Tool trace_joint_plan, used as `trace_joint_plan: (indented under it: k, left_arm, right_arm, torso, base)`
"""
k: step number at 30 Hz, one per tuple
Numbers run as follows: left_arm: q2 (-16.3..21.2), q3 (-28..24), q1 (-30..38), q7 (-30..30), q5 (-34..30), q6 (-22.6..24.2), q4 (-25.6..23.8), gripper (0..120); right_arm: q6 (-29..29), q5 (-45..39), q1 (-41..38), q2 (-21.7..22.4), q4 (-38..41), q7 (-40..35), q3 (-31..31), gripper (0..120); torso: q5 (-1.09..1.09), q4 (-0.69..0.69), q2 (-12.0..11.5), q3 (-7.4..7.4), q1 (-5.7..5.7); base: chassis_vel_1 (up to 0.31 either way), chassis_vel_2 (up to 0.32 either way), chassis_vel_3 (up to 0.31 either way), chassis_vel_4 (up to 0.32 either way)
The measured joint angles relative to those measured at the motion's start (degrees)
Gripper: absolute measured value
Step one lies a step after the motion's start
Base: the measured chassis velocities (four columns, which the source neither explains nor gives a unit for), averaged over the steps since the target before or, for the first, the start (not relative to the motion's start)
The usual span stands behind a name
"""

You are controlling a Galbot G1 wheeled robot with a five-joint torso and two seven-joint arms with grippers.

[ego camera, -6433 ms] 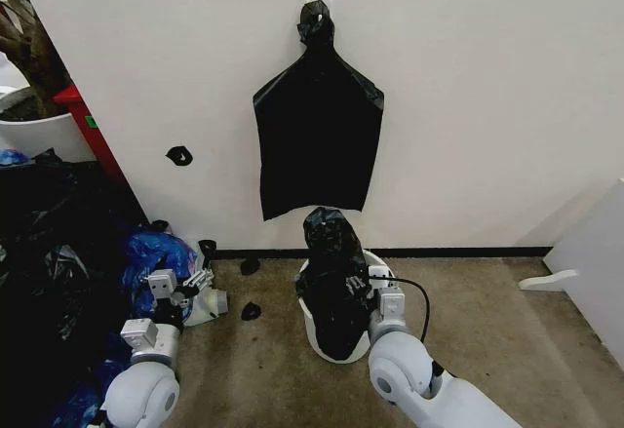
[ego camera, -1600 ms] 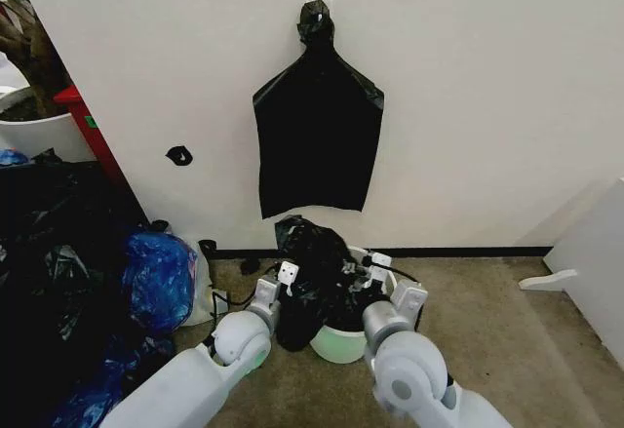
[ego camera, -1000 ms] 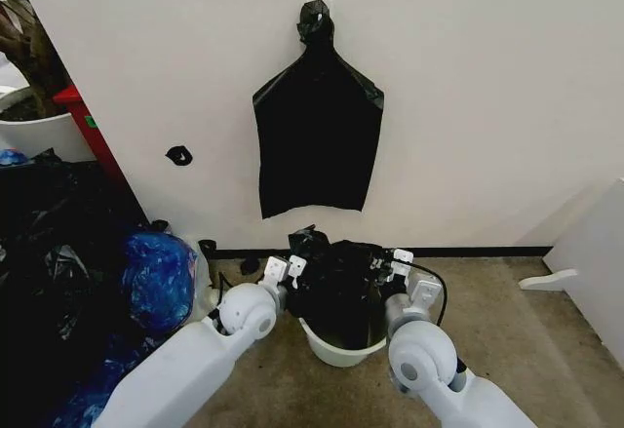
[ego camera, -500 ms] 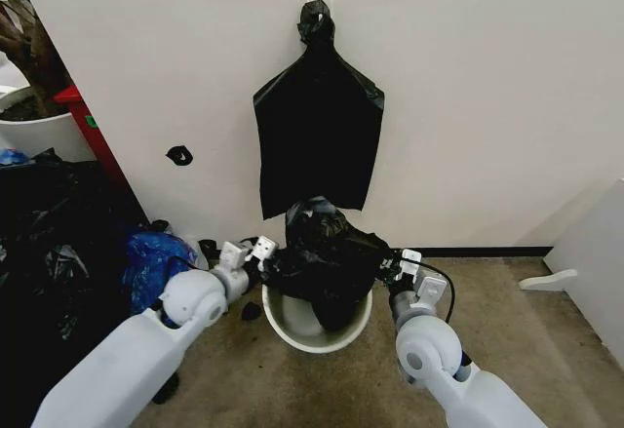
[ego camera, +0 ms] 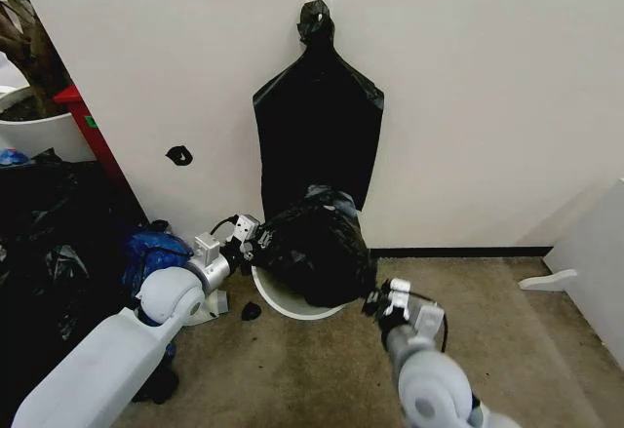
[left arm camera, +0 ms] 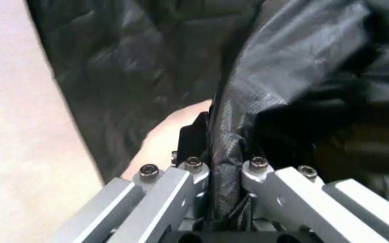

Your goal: Place the garbage bag over the trash bin.

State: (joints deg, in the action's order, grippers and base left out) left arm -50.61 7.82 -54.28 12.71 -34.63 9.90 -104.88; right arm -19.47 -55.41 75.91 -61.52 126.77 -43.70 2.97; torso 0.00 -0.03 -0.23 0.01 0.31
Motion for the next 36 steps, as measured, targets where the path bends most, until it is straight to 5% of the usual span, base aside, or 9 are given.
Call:
trace_joint_plan:
  k: [9,16,20,21,26,31,36]
  left_arm:
    - [0.0,0.8,0.3,-1.8,-7.0,-1.4,1.2,2]
    - [-1.2,0.7,1.3,-5.5,-8.1,-1.0,3.7,2]
    - [-2.2,0.2,1.8,-6.9,-8.2,-0.7,4.8,1]
    - [-2.2,0.2,1.8,-6.9,-8.2,-0.7,4.8,1]
    - [-3.0,-0.2,1.7,-7.7,-7.9,-0.3,4.9,1]
    - [-3.2,0.3,0.1,-8.1,-6.6,-0.6,4.3,1]
    - [-3.1,0.3,-1.2,-7.9,-5.0,-1.2,3.0,1]
  right_arm:
    - [-1.4,-1.1,2.4,-1.1,0.8,1.9,1.4,0]
    - [-0.3,9.5,5.7,0.2,2.6,4.3,6.3,3]
    - [10.4,31.4,8.4,2.6,-2.3,12.4,9.9,22]
    - [10.4,31.4,8.4,2.6,-2.3,12.4,9.9,22]
    - [31.7,54.8,9.8,5.6,-10.8,24.6,7.8,40]
    - [41.7,59.3,9.0,6.5,-10.8,31.8,6.0,61]
    - [38.5,54.0,7.4,6.6,-7.3,30.5,5.4,77]
  torso:
    - [0.01,0.02,0.0,0.0,0.0]
    - [0.01,0.02,0.0,0.01,0.0]
    - [0.0,-0.02,0.0,0.0,0.0]
    - [0.0,-0.02,0.0,0.0,0.0]
    - [-0.01,-0.01,0.0,0.0,0.01]
    - [0.0,0.03,0.0,0.01,0.01]
    - [0.01,0.0,0.0,0.0,0.01]
  base:
    - [0.0,0.0,0.0,0.0]
    - [0.0,0.0,0.0,0.0]
    - [0.0,0.0,0.0,0.0]
    - [0.0,0.0,0.0,0.0]
    - [0.0,0.0,0.0,0.0]
    - [0.0,0.0,0.0,0.0]
    - [0.0,0.0,0.0,0.0]
